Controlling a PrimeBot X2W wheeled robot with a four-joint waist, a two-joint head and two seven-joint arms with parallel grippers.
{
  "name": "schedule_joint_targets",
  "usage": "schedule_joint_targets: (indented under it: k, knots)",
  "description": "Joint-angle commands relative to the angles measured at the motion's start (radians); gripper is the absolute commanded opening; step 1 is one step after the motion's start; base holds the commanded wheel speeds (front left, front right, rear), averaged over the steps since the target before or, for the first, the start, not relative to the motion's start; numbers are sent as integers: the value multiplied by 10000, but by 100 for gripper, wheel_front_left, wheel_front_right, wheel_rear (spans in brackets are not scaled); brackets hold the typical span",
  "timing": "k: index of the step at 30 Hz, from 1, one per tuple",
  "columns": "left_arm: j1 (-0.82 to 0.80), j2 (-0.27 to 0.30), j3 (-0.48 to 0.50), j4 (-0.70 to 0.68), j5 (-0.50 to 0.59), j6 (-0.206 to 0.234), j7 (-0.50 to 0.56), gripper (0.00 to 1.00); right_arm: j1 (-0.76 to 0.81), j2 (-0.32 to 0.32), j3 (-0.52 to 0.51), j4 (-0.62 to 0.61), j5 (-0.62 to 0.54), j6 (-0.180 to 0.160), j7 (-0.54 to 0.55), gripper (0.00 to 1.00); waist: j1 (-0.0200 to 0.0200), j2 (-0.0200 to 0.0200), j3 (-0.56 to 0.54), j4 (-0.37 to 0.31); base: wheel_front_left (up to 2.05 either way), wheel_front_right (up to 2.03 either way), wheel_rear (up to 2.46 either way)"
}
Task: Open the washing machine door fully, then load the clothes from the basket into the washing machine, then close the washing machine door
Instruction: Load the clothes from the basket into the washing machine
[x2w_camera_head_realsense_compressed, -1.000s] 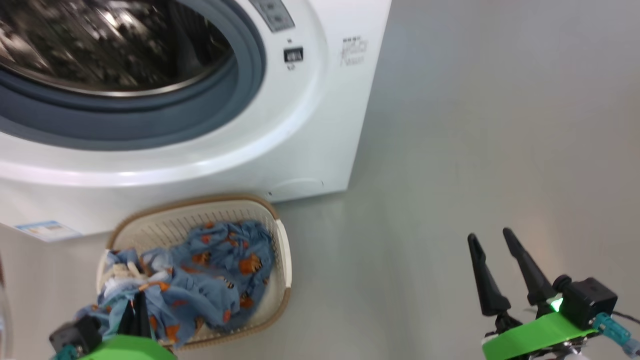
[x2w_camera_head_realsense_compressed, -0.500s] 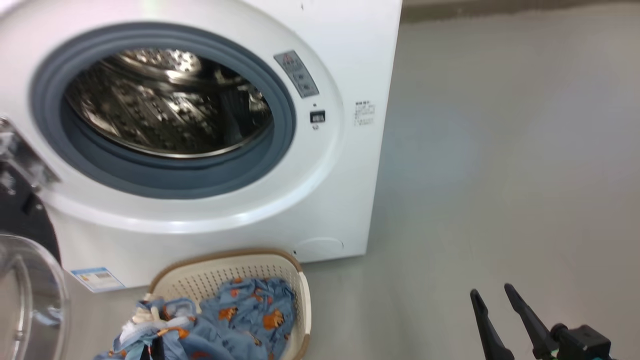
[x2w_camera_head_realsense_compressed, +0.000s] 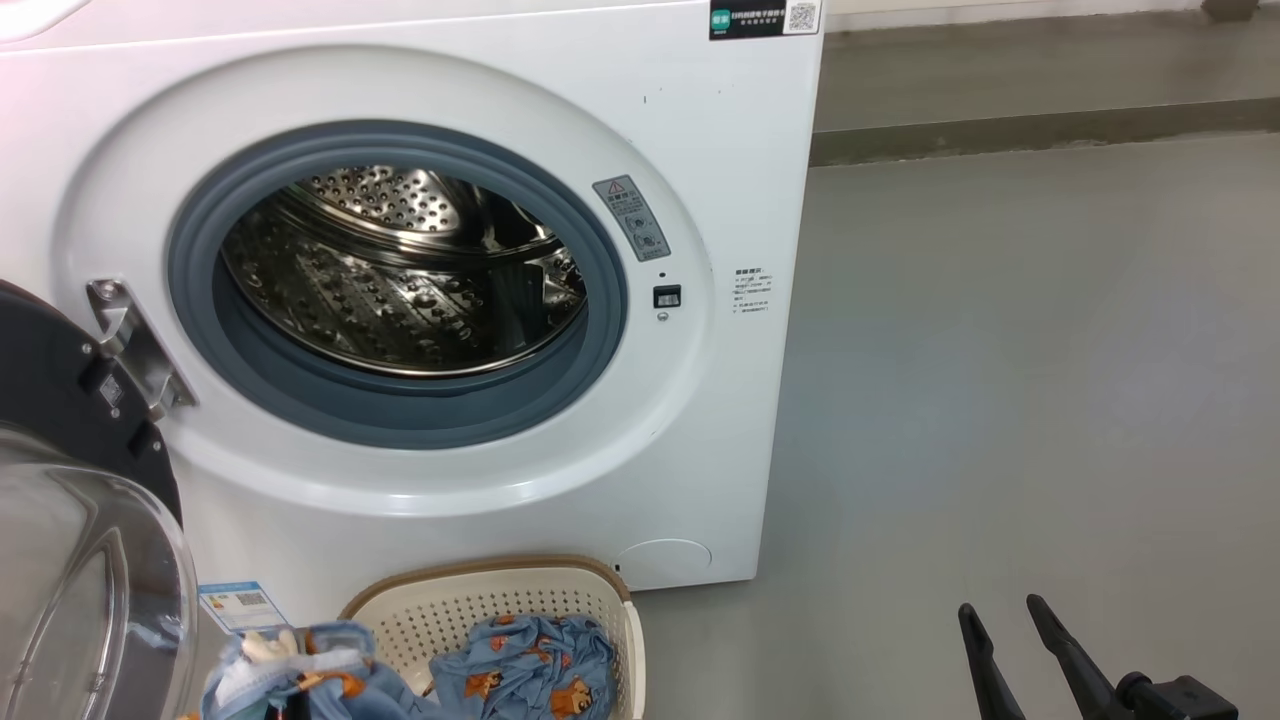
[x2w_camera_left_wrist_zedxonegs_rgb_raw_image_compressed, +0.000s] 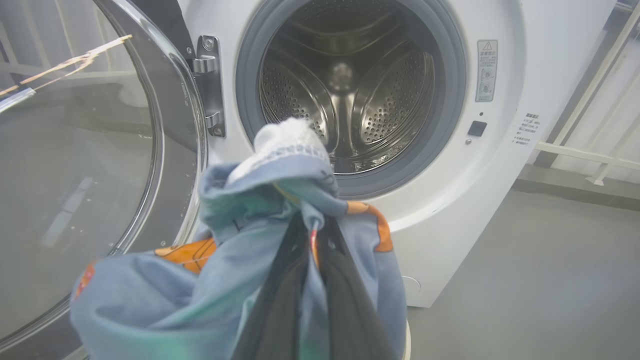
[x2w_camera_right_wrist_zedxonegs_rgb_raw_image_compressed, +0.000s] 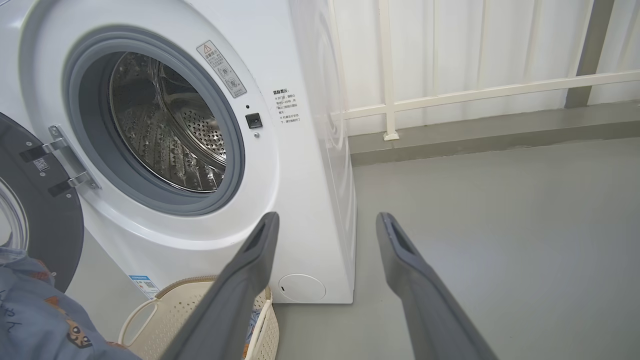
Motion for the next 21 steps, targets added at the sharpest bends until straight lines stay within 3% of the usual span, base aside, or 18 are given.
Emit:
schedule_joint_targets:
  k: [1,21]
  knots:
    - [-195,38,324,-412,159,-50,-137,0,-163,-125,212,-283,-124,16,-49,100,1,0,-7,17,0,0,0]
    - [-148,38,307,-587,236,-222,-137,0,-225,-89,346,-218,-124,16,-49,100,1,0,109,-228,0,0,0]
